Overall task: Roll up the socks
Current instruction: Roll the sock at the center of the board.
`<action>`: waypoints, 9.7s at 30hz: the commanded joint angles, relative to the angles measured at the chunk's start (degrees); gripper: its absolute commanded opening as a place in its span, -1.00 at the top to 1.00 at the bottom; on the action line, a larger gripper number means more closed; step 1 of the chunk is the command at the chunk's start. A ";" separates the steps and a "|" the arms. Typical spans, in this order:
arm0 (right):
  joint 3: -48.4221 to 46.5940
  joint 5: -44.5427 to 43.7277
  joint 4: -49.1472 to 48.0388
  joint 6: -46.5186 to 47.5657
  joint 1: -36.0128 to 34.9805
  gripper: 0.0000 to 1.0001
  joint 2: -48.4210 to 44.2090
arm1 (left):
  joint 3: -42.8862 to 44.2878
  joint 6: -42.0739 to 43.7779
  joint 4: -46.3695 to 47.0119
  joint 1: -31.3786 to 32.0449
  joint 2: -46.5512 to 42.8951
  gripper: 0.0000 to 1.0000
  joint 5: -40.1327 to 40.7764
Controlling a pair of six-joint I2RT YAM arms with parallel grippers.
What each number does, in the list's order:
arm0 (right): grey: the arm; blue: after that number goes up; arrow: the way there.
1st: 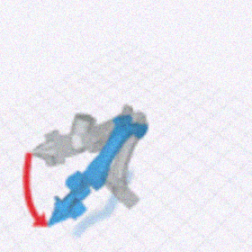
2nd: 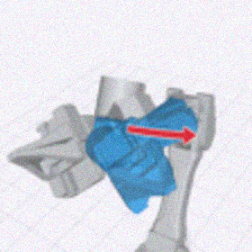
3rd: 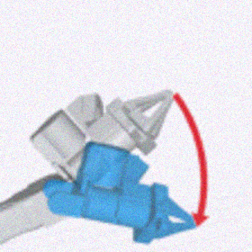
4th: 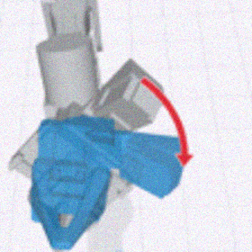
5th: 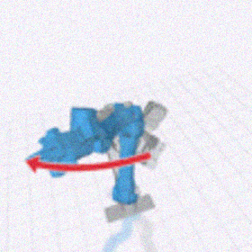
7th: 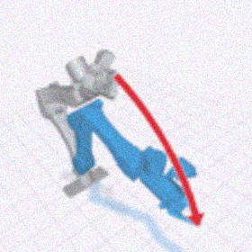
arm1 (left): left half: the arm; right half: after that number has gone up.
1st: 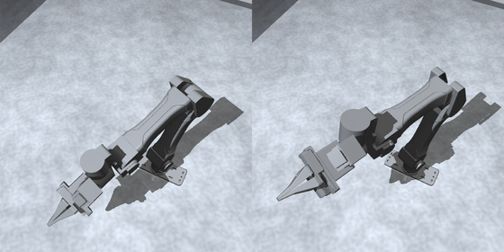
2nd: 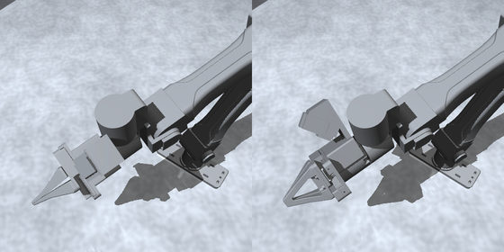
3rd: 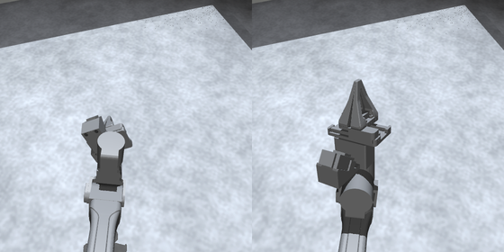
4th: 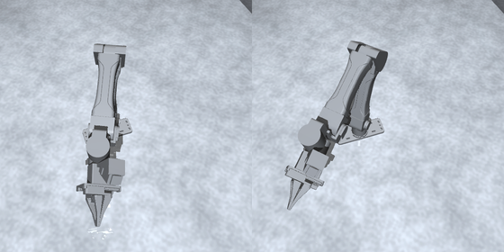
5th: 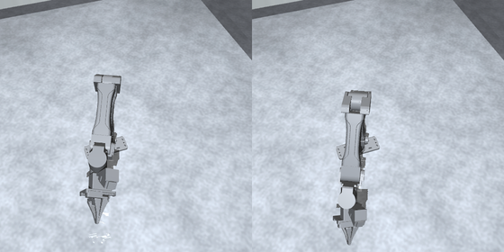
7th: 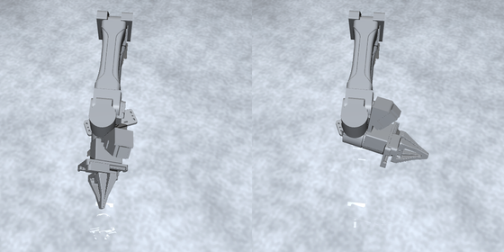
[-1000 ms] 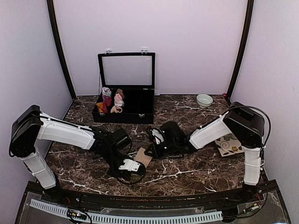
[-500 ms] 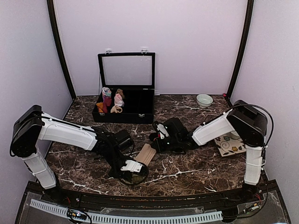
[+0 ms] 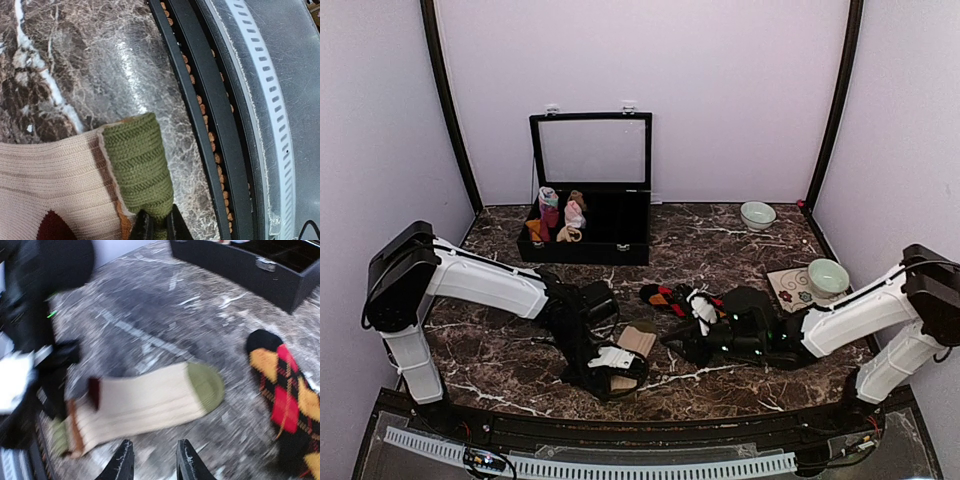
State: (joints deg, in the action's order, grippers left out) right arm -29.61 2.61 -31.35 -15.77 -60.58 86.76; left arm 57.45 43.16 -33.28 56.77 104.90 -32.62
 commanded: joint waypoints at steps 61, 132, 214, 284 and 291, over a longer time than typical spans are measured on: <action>-10.08 -16.11 -1.40 13.68 -26.25 1.00 26.81 | 6.17 0.35 -20.11 -11.93 6.30 0.11 4.18; -6.04 13.75 9.32 -28.18 -7.79 1.00 39.21 | -5.47 10.18 -2.01 5.89 -19.15 0.24 13.57; -18.42 -28.14 16.99 19.25 -30.78 0.02 14.82 | 13.03 10.87 -21.05 -5.71 21.05 0.88 2.15; -8.78 1.00 7.32 -12.70 -15.13 0.99 34.09 | -15.00 12.56 -1.90 -5.72 -29.05 0.18 8.56; -6.59 1.71 9.12 -17.28 -13.94 0.99 34.53 | -9.23 14.98 -0.06 1.58 -23.21 0.22 14.17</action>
State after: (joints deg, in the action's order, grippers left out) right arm -41.80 5.54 -45.41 -28.97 -75.90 114.98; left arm 43.81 55.51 -34.26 56.10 78.83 -22.15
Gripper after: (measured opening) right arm 0.061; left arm 0.398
